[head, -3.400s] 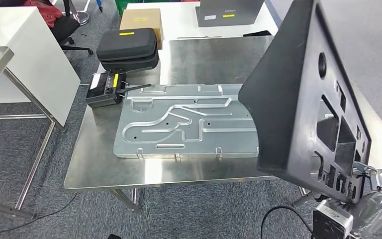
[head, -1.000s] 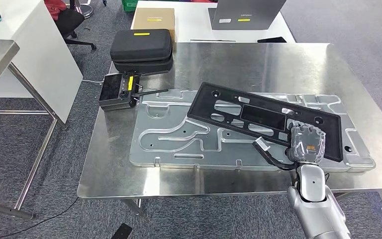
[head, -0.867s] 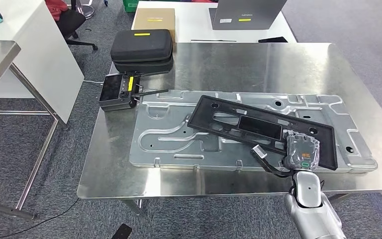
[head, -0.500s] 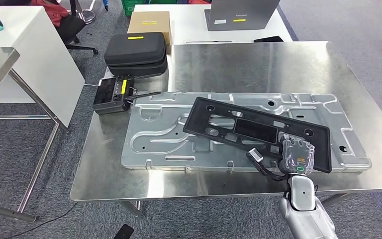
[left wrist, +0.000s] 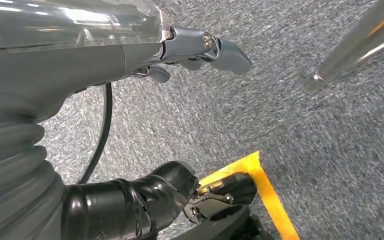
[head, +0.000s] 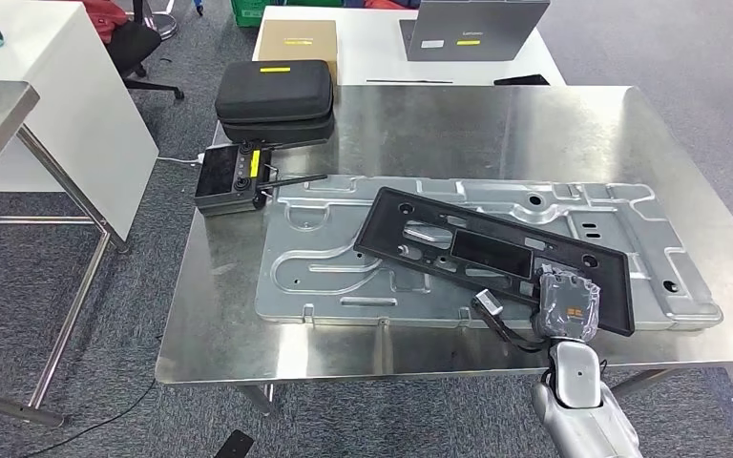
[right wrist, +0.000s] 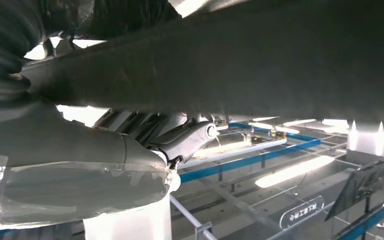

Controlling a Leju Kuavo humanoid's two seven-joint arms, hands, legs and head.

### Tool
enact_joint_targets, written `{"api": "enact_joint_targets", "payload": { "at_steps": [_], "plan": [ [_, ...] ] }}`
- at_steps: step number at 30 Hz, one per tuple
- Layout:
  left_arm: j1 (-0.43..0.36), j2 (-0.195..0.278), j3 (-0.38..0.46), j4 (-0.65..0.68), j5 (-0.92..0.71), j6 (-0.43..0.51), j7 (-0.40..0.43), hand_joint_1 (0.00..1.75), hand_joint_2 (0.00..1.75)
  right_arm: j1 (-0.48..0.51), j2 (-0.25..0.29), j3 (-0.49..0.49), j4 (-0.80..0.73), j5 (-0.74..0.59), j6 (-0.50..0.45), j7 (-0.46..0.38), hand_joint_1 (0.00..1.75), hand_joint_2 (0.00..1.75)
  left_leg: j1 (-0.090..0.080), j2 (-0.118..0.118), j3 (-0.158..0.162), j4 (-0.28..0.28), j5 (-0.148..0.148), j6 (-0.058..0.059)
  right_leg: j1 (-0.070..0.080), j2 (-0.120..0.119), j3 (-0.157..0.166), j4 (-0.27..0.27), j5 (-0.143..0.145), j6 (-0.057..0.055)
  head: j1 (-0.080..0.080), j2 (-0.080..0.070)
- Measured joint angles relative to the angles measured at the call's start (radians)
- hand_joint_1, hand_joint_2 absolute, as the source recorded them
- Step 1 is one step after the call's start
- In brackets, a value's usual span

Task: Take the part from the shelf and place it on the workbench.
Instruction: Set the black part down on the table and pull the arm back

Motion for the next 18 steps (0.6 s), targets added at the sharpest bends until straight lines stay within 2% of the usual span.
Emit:
{"api": "enact_joint_targets", "payload": {
  "at_steps": [1, 2, 4, 6, 8, 10, 11, 12, 14, 15, 16, 17, 18],
  "plan": [
    [0.001, 0.0, 0.0, 0.0, 0.0, 0.0, 0.0, 0.0, 1.75, 0.001, 0.0, 0.0, 0.001, 0.0, 0.0, 0.0, 1.71, 1.75, -0.001, 0.0, 0.0, 0.0, 0.0, 0.0, 0.0, 0.0, -0.012, 0.024, 0.001, 0.0, 0.0, 0.0],
    [0.002, 0.0, 0.0, 0.0, 0.0, 0.0, 0.0, 0.0, 1.75, 0.001, 0.0, 0.0, 0.002, 0.0, -0.001, 0.0, 1.71, 1.75, -0.002, 0.0, 0.002, 0.001, -0.001, 0.0, 0.0, 0.0, -0.005, 0.008, 0.022, -0.001, 0.0, 0.0],
    [0.002, 0.0, 0.0, 0.0, 0.0, 0.0, 0.0, 0.0, 1.75, 0.0, 0.0, 0.0, 0.003, 0.0, -0.001, 0.0, 1.71, 1.75, -0.003, -0.001, 0.008, 0.001, -0.004, -0.003, 0.002, 0.0, 0.056, -0.12, 0.092, -0.011, 0.0, 0.0],
    [0.0, -0.001, 0.0, 0.0, 0.0, 0.0, 0.0, 0.0, 1.75, -0.002, 0.001, 0.0, 0.003, 0.0, -0.001, -0.001, 1.71, 1.75, -0.006, -0.001, 0.01, 0.003, -0.006, -0.01, 0.009, -0.001, 0.109, -0.232, 0.13, -0.022, 0.0, 0.0],
    [-0.001, -0.001, 0.0, 0.0, 0.0, 0.0, 0.0, 0.0, 1.75, -0.004, 0.002, 0.0, 0.003, 0.0, -0.001, -0.001, 1.71, 1.75, -0.007, -0.001, 0.01, 0.001, -0.006, -0.019, 0.016, -0.002, 0.118, -0.255, 0.13, -0.03, 0.0, 0.0],
    [-0.002, -0.002, 0.0, 0.0, 0.0, 0.0, 0.0, 0.0, 1.75, -0.006, 0.003, 0.0, 0.003, 0.0, -0.001, -0.001, 1.71, 1.75, -0.006, -0.001, 0.01, 0.003, -0.009, -0.03, 0.012, -0.004, 0.122, -0.265, 0.137, -0.04, 0.0, 0.0],
    [-0.002, -0.002, 0.0, 0.0, 0.0, 0.0, 0.0, 0.0, 1.75, -0.006, 0.004, 0.0, 0.003, 0.0, -0.002, -0.004, 1.71, 1.75, -0.005, -0.001, 0.004, 0.019, -0.022, -0.035, 0.009, -0.006, 0.126, -0.272, 0.142, -0.046, -0.001, 0.0],
    [-0.002, -0.002, 0.0, 0.0, 0.001, 0.0, 0.0, 0.0, 1.75, -0.003, 0.007, -0.001, 0.001, -0.003, -0.004, -0.018, 1.71, 1.75, -0.005, 0.0, -0.012, 0.055, -0.047, -0.039, 0.006, -0.008, 0.129, -0.279, 0.146, -0.052, -0.001, 0.0],
    [0.0, -0.002, 0.0, 0.0, 0.008, 0.003, -0.003, 0.0, 1.75, 0.033, 0.023, -0.017, -0.051, 0.0, -0.01, -0.085, 1.71, 1.75, -0.002, 0.0, -0.067, 0.179, -0.118, -0.046, 0.005, -0.015, 0.129, -0.281, 0.148, -0.058, -0.002, 0.0],
    [0.002, -0.002, 0.0, 0.0, 0.011, 0.005, -0.005, 0.0, 1.75, 0.069, 0.036, -0.034, -0.111, 0.009, -0.013, -0.125, 1.71, 1.75, -0.001, 0.0, -0.094, 0.239, -0.143, -0.05, 0.005, -0.019, 0.128, -0.279, 0.147, -0.059, -0.002, 0.0],
    [0.006, -0.001, 0.0, 0.0, 0.014, 0.008, -0.007, 0.0, 1.75, 0.107, 0.051, -0.052, -0.183, 0.023, -0.015, -0.154, 1.71, 1.75, 0.001, 0.0, -0.109, 0.274, -0.15, -0.054, 0.005, -0.022, 0.126, -0.277, 0.145, -0.059, -0.002, 0.0],
    [0.011, -0.001, 0.0, 0.0, 0.016, 0.009, -0.008, 0.0, 1.75, 0.141, 0.064, -0.065, -0.256, 0.038, -0.017, -0.166, 1.71, 1.75, 0.004, 0.001, -0.106, 0.268, -0.136, -0.057, 0.004, -0.021, 0.123, -0.273, 0.143, -0.058, -0.002, 0.0],
    [0.014, 0.0, 0.001, 0.0, 0.017, 0.011, -0.009, 0.0, 1.75, 0.167, 0.076, -0.073, -0.316, 0.049, -0.018, -0.167, 1.71, 1.75, 0.006, 0.001, -0.083, 0.222, -0.104, -0.058, 0.002, -0.018, 0.121, -0.268, 0.141, -0.056, -0.003, 0.0]
  ]
}}
